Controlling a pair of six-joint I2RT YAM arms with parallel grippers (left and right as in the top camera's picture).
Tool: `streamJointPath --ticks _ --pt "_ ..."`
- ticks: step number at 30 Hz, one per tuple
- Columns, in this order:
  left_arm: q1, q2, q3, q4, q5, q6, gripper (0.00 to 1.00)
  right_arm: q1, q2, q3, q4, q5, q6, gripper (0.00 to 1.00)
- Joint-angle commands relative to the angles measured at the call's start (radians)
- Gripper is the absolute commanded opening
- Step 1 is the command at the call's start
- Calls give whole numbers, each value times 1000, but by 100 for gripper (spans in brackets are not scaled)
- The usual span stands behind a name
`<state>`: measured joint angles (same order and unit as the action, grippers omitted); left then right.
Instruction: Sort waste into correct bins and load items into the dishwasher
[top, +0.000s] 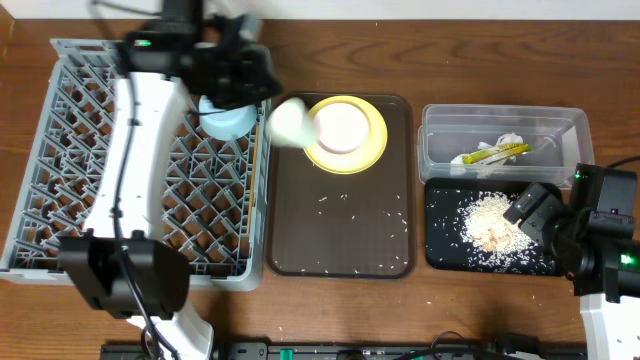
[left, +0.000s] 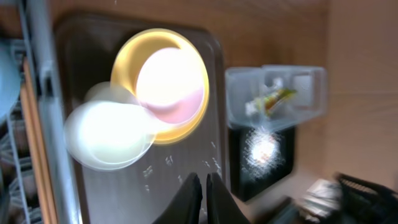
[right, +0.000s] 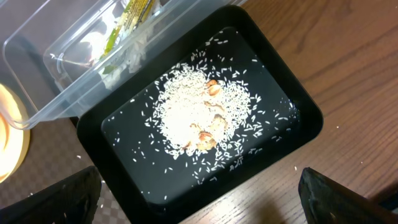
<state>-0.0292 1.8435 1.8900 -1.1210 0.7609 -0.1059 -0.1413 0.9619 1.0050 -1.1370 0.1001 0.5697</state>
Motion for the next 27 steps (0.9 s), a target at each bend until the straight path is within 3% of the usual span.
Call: streamJointPath --ticks 1,5,10,15,18,27 --pt "130 19 -28 -106 232 169 8 -9 0 8 -1 0 1 99" --pt "237 20 -69 -185 249 212 7 -9 0 8 -1 0 2 99" --pt "251 9 -69 -309 225 372 9 -9 0 8 -1 0 1 99" --pt "204 -14 -69 -334 139 375 49 -9 0 8 -1 0 1 99" --pt "154 -19 -69 -353 94 375 65 -9 0 8 -1 0 1 99" --pt "-79 -20 -125 -349 -125 309 72 -9 0 8 -1 0 1 99"
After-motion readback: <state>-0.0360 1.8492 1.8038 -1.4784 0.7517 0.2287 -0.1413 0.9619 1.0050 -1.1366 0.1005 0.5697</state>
